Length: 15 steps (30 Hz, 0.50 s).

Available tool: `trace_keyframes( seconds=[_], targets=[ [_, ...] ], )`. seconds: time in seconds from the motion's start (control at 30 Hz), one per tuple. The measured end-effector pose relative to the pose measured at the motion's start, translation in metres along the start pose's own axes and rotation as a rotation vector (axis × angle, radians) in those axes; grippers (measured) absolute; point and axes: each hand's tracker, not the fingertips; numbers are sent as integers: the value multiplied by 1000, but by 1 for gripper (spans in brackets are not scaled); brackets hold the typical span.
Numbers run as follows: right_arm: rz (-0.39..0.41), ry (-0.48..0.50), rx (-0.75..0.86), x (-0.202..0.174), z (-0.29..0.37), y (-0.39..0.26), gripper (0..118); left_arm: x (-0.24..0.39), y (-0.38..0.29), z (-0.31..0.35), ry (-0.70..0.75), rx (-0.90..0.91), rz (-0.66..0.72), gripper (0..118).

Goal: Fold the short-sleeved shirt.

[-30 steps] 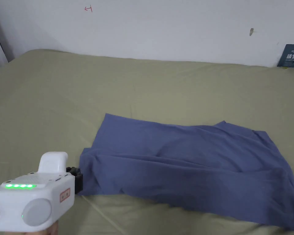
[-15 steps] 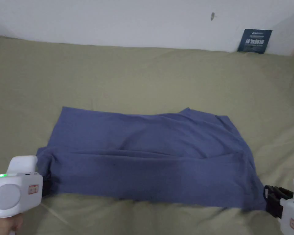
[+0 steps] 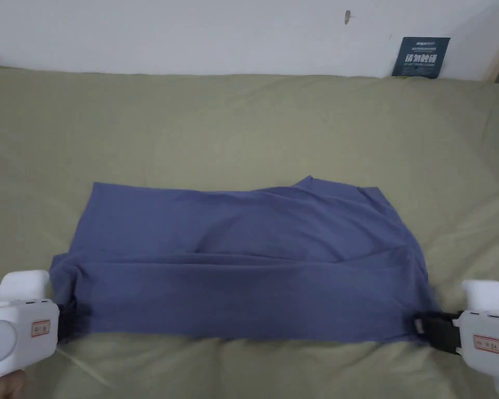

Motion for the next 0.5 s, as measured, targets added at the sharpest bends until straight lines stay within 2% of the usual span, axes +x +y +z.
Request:
trace_keyframes(
  seconds=[0.3,0.5],
  targets=[
    [1,32,73,1,44,-3,7,-12,-5,30,-6,-9,-29,4],
    [10,41,60,-1,91,-43,7,-24,-52,78,-31,-1,-7,4]
  ],
)
